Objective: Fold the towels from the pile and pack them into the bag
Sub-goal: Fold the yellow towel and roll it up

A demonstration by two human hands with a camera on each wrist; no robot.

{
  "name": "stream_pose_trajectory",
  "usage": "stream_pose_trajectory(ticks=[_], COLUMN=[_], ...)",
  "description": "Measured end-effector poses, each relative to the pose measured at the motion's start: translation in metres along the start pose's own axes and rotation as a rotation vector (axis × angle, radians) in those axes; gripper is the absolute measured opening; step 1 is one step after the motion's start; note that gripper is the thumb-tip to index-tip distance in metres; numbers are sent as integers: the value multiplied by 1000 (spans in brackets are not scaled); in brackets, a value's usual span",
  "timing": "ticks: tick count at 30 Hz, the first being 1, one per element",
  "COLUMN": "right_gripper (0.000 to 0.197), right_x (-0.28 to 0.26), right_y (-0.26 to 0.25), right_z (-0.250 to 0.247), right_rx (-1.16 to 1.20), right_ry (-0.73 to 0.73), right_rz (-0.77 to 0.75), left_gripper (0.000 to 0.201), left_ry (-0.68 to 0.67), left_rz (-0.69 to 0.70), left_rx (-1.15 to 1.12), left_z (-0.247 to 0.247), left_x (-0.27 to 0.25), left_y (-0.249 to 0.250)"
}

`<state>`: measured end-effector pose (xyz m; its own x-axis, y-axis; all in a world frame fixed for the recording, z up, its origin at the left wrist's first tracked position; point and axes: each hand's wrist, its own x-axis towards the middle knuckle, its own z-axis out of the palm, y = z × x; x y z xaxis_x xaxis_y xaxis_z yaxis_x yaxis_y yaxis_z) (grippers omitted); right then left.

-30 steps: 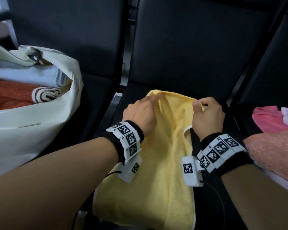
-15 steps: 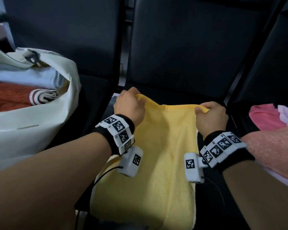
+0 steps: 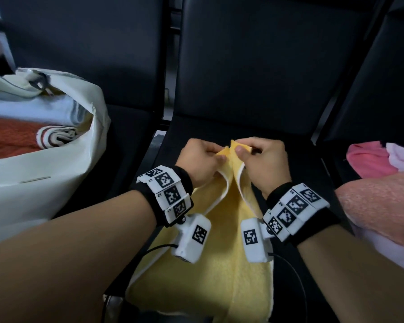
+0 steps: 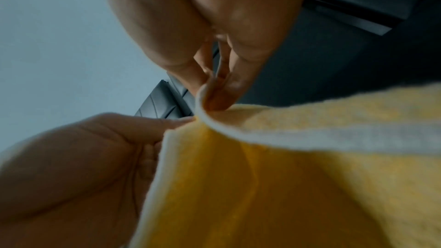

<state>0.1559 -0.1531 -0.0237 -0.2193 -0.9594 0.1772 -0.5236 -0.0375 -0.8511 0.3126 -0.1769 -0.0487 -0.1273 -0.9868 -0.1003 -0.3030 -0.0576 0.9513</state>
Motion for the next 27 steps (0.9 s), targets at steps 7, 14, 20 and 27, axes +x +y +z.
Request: stream_pose_trajectory(ticks=[7, 14, 20, 27], right_gripper=[22, 23, 19, 25], right_x=[-6, -11, -16, -13], right_y=[-2, -3, -6, -6], right_z=[0, -1, 0, -3], right_rx=[-100, -96, -64, -34], right_ry=[-44, -19, -37, 17], right_rz=[-91, -70, -61, -37], left_gripper=[15, 16, 21, 7], left_ry=[61, 173, 163, 86], left_rz=[6, -12, -33, -45], left_rx=[-11, -42, -129, -193], left_z=[0, 2, 0, 3], left_x=[-6, -5, -7, -15], left_y=[3, 2, 4, 11])
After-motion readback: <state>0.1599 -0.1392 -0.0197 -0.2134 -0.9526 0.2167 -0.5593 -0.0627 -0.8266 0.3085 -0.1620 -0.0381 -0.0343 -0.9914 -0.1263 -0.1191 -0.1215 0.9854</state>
